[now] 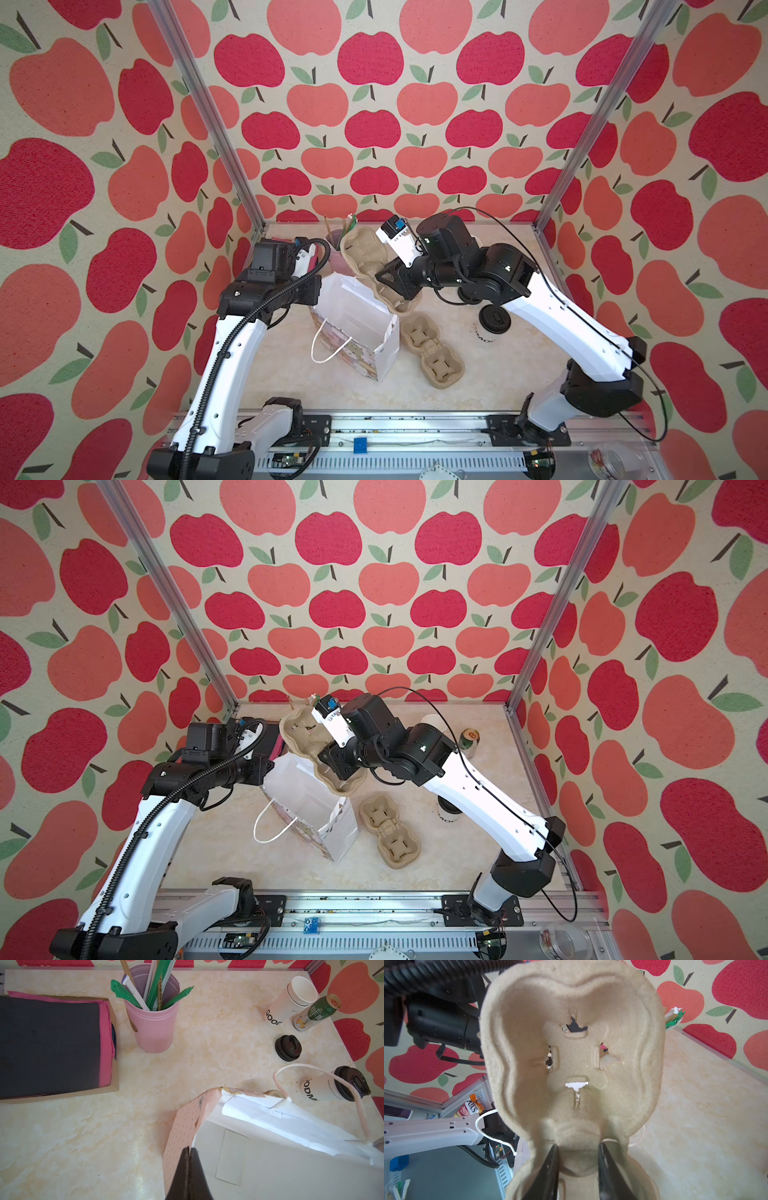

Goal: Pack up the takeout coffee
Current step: 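Swing the held pulp carrier with the right gripper over the gift bag opening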

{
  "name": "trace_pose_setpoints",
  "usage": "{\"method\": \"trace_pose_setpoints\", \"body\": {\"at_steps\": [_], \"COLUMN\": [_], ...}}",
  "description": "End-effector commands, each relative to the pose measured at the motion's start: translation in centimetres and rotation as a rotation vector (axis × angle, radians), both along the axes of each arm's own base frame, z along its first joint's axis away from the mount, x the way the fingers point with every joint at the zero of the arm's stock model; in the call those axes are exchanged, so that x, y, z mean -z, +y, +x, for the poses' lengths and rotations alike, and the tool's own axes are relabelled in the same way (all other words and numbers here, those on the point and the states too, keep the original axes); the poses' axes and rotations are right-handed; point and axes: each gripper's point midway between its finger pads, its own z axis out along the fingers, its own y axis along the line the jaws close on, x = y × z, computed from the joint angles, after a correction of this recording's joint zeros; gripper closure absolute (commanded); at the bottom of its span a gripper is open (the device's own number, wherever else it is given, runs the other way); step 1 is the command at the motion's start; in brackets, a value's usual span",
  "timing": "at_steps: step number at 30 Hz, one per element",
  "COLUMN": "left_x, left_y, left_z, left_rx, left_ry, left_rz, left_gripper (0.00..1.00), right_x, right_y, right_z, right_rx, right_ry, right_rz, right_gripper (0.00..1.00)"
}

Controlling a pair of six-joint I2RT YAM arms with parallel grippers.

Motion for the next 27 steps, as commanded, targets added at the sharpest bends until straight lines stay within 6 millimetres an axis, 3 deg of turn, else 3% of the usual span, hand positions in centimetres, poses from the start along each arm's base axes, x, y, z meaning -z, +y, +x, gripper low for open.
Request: {"method": "trace_pose_setpoints", "body": {"at_steps": [1,16,27], "left_x": [-0.1,-0.4,-0.6], "left_y": [-0.3,-0.6,-0.4], "left_z": [-0.2,-0.2,-0.3], "left_rx": [-0.008,-0.014,-0.021], "left_ry": [0.0,-0.005,-0.022], "left_rz": [-0.045,-0.105,-0.122], "left_gripper": [1.0,1.0,1.0], "right_x": [-1.7,0.0,2.7], "right_y": [1.5,5.0,5.3], "right_z": [-0.3,-1.4,-1.6], "right_rx": [0.0,-0.009,0.005], "right_ry": [0.028,0.077,0.123], "right_rz": [0.107,0.147,0.13], "right_gripper": [0.74,0.74,0.74]}}
